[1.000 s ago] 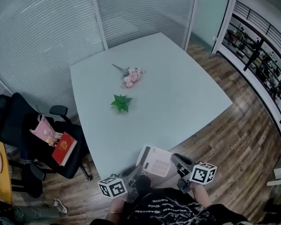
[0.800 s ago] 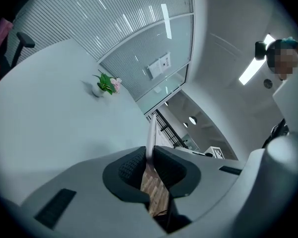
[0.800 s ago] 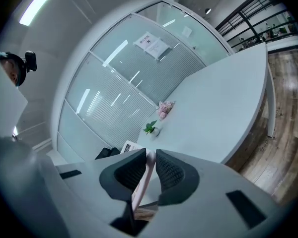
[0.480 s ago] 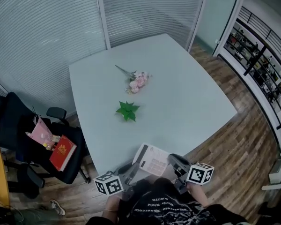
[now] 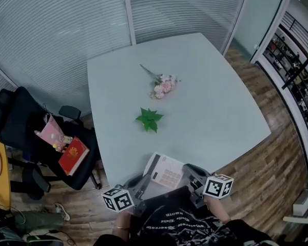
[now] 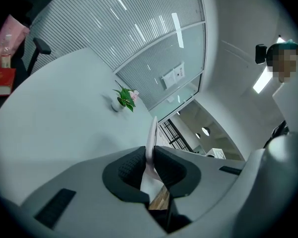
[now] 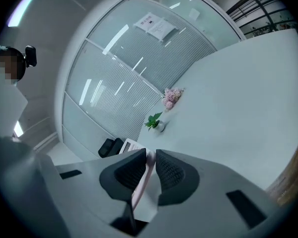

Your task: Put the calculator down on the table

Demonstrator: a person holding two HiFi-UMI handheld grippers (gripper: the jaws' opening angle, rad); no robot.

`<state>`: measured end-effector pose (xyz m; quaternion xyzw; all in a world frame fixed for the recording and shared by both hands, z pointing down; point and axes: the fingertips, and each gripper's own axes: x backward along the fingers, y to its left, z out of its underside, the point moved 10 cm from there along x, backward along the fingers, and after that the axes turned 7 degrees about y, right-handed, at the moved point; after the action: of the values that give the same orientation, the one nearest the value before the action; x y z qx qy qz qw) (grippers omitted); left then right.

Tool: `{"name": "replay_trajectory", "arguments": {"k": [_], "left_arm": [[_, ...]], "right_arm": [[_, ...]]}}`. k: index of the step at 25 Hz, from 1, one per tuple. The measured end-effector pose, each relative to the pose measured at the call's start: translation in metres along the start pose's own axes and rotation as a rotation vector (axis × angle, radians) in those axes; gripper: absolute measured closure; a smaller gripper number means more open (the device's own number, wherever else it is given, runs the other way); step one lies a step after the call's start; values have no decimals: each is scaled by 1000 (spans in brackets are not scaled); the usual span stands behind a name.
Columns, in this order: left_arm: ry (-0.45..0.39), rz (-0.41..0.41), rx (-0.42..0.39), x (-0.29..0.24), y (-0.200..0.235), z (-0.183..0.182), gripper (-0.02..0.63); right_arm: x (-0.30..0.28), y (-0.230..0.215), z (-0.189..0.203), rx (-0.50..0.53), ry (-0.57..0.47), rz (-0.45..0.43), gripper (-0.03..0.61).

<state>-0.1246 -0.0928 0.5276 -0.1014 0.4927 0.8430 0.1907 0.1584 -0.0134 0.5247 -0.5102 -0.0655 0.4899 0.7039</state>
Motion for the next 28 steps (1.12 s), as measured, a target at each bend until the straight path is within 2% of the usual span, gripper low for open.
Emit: {"name": "replay_trajectory", "arguments": {"k": [7, 14, 20, 25, 28], "left_arm": [[-116, -102, 40, -7, -4, -14, 549], [-232, -193, 137, -9, 9, -14, 549], [-259, -273, 154, -2, 29, -27, 548], [-249, -322, 172, -1, 50, -40, 547], [-237, -325, 196, -2, 64, -47, 545]], "right_arm": [[-33, -5, -49, 104, 117, -62, 508], [-78, -9, -76, 202, 222, -106, 508], [-121, -9, -87, 239, 315, -132, 506], [-151, -11, -90, 229, 390, -104, 505], [-165, -13, -91, 235, 412, -87, 505]]}}
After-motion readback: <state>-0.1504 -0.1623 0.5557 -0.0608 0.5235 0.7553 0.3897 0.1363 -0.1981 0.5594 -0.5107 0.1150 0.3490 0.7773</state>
